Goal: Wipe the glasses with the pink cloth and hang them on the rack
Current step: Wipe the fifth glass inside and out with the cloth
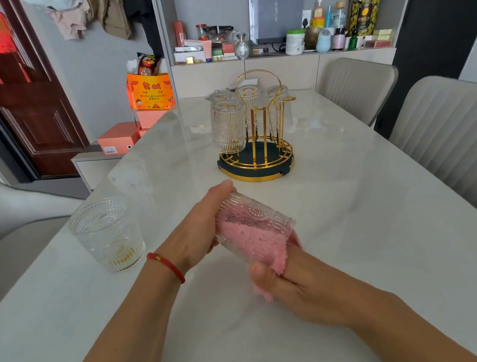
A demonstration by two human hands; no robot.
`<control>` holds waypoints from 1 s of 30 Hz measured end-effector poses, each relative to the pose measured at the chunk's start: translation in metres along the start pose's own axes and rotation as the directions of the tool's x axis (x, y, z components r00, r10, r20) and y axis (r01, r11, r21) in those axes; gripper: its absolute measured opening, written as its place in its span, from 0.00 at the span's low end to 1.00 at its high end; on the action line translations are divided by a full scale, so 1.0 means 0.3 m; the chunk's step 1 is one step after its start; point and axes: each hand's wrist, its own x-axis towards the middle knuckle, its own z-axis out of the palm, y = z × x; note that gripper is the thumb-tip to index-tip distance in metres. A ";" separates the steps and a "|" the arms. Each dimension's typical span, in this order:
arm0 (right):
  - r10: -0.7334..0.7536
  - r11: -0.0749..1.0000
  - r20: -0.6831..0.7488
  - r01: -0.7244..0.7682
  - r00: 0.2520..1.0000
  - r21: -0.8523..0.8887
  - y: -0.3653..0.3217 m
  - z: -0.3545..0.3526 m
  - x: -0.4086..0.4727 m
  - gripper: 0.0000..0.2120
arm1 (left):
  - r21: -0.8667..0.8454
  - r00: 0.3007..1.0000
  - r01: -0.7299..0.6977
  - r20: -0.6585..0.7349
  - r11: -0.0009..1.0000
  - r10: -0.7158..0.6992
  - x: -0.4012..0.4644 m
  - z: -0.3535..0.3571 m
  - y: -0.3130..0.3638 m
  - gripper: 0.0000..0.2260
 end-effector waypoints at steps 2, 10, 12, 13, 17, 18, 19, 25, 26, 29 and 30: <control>-0.010 0.985 -0.061 0.020 0.998 0.171 0.017 0.027 -0.004 0.27 | -0.055 0.999 -0.043 -0.004 0.998 0.043 0.006 -0.002 -0.008 0.17; 0.362 0.687 0.007 -0.272 0.932 0.674 -0.020 0.015 -0.034 0.51 | -0.012 0.988 -0.142 -0.067 0.990 0.141 0.011 0.009 0.004 0.17; 0.417 0.526 0.030 -0.268 0.908 0.807 -0.027 0.011 -0.008 0.46 | 0.001 0.983 -0.166 -0.084 0.986 0.166 0.007 0.009 0.012 0.22; 0.426 0.429 0.053 -0.253 0.903 0.867 -0.029 0.005 0.003 0.45 | 0.026 0.979 -0.184 -0.080 0.982 0.186 0.003 0.011 0.022 0.27; 0.402 0.429 0.064 -0.249 0.914 0.869 -0.008 -0.018 0.021 0.48 | 0.061 0.962 -0.244 -0.106 0.968 0.250 -0.008 0.023 0.028 0.29; 0.366 0.516 0.052 -0.249 0.929 0.820 -0.004 -0.025 0.020 0.46 | 0.065 0.963 -0.229 -0.130 0.971 0.236 -0.017 0.032 0.033 0.26; 0.311 0.633 0.031 -0.231 0.950 0.739 0.001 -0.035 0.019 0.40 | 0.040 0.969 -0.197 -0.143 0.980 0.200 -0.014 0.036 0.031 0.23; 0.158 0.980 0.063 -0.164 0.985 0.112 0.036 -0.072 0.005 0.26 | -0.071 0.987 0.058 -0.145 0.996 -0.068 0.009 0.028 -0.015 0.19; 0.137 0.989 0.044 -0.140 0.990 0.054 0.042 -0.069 0.011 0.25 | -0.066 0.985 0.074 -0.150 0.995 -0.083 0.013 0.024 -0.020 0.19; 0.096 0.993 0.014 -0.097 0.995 0.069 0.063 -0.038 0.020 0.14 | -0.090 0.978 0.118 -0.163 0.989 -0.131 0.018 0.023 -0.016 0.21; 0.093 0.984 0.019 -0.095 0.995 0.151 0.056 -0.024 0.018 0.14 | -0.093 0.976 0.119 -0.174 0.989 -0.134 0.018 0.025 -0.015 0.21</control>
